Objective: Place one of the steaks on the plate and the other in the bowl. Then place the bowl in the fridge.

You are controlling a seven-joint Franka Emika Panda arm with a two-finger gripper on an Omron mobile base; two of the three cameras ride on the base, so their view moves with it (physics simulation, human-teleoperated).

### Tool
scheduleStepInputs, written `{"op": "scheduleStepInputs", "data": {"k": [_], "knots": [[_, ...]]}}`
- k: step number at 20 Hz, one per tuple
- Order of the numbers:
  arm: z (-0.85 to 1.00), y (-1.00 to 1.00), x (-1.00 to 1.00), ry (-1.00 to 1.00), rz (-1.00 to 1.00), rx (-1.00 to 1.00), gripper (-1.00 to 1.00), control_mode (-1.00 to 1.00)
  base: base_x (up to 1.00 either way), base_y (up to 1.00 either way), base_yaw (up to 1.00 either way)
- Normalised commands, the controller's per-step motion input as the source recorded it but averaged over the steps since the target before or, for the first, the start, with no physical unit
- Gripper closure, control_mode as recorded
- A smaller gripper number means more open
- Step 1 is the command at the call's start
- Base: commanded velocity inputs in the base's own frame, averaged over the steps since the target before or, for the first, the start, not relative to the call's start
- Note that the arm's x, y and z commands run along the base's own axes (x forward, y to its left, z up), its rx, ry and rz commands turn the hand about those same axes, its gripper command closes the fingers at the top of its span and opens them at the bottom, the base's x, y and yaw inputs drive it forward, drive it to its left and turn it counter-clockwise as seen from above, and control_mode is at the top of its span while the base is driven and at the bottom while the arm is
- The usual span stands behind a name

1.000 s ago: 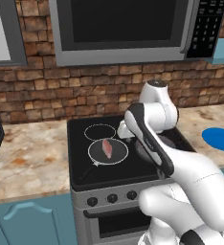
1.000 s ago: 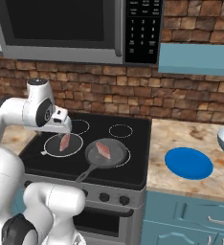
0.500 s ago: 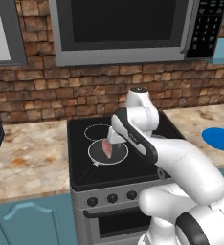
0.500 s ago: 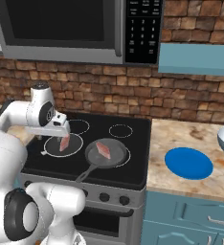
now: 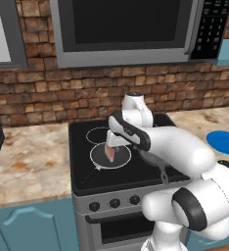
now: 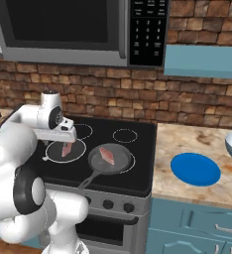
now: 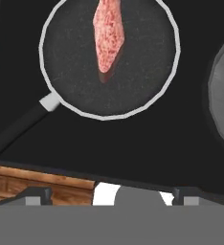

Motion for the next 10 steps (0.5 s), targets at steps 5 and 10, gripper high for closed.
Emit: {"op": "scheduleStepInputs", "data": {"k": [5,10], "knots": [[-0.3,0.15,0.46,0.03,0.0,-0.01,-1.0,-1.0,0.0,0.0,0.0],[-0.27,0.12,0.45,0.03,0.0,-0.02,-1.0,-1.0,0.0,0.0,0.0]]}}
